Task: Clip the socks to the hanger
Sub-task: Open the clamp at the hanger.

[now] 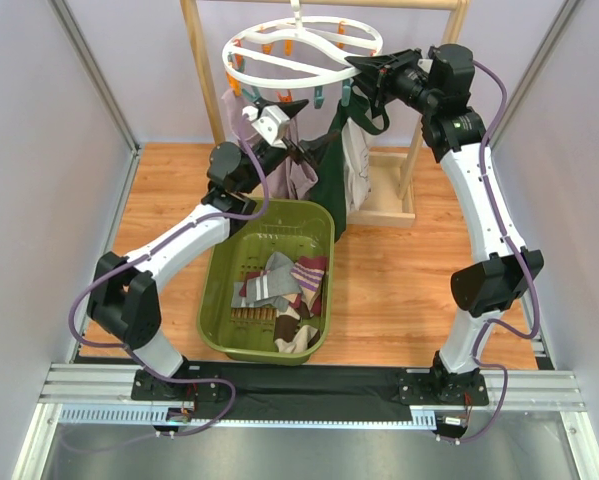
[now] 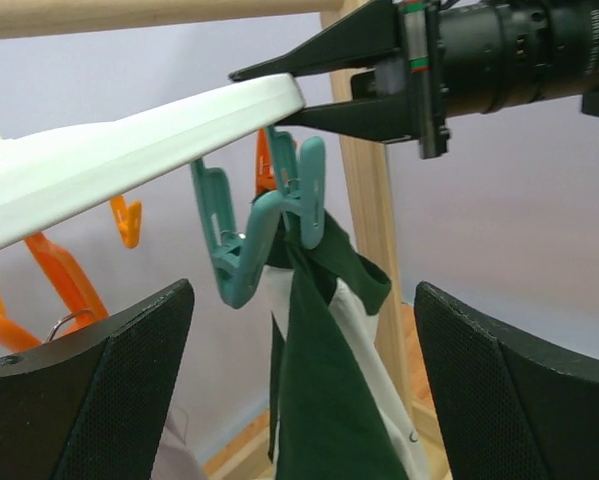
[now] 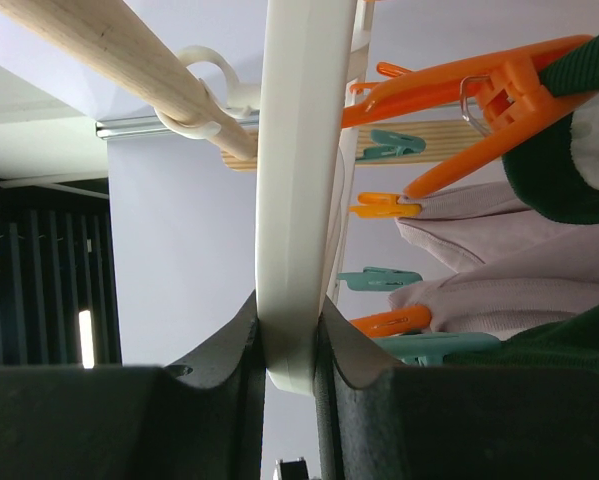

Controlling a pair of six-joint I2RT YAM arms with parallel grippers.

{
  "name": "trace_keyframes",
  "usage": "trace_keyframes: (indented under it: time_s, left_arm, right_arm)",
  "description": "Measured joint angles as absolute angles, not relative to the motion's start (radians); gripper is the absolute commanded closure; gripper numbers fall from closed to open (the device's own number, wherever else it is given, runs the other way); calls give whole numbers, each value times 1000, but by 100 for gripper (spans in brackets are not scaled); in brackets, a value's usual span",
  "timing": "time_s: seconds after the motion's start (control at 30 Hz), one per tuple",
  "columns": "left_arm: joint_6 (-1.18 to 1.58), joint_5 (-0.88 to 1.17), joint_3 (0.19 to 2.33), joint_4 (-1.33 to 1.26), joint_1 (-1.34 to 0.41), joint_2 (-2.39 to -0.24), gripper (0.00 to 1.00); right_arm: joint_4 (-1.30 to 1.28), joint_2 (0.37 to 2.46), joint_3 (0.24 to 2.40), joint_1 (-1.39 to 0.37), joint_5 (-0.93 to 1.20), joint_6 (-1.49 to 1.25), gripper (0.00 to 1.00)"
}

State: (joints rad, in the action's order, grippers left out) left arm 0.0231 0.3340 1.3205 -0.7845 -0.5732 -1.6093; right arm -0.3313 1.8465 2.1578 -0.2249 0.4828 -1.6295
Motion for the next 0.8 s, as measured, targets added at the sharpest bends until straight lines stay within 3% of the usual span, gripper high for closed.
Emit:
trace_keyframes:
  time_s: [0.57, 0.8]
  left_arm:
    - [186, 516, 1463, -837, -467, -1751, 18]
    - [229, 574, 1479, -887, -469, -1778, 33]
  right_arm:
    - [-327, 1847, 2158, -225, 485, -1629, 100]
    - [-325, 1847, 2158, -225, 488, -1626, 100]
